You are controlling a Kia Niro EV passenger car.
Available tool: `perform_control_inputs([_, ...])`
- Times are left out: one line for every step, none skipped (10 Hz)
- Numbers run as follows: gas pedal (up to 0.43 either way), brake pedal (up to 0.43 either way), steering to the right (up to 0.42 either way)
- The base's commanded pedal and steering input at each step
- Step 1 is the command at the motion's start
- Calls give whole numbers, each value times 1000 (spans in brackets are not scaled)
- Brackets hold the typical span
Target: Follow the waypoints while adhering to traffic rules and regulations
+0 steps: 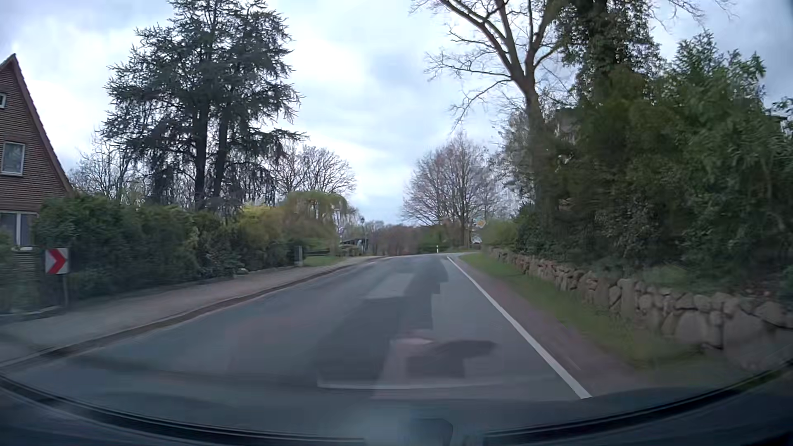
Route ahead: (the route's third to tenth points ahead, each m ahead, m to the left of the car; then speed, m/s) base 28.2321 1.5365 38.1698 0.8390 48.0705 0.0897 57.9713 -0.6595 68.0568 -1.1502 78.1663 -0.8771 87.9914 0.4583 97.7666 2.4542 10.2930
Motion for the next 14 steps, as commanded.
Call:
perform_control_inputs([59,0,79])
perform_control_inputs([59,0,77])
perform_control_inputs([59,0,68])
perform_control_inputs([59,0,53])
perform_control_inputs([59,0,43])
perform_control_inputs([59,0,31])
perform_control_inputs([59,0,24])
perform_control_inputs([59,0,19])
perform_control_inputs([59,0,11])
perform_control_inputs([59,0,6])
perform_control_inputs([59,0,0])
perform_control_inputs([59,0,-10])
perform_control_inputs([67,0,-15])
perform_control_inputs([67,0,-18])
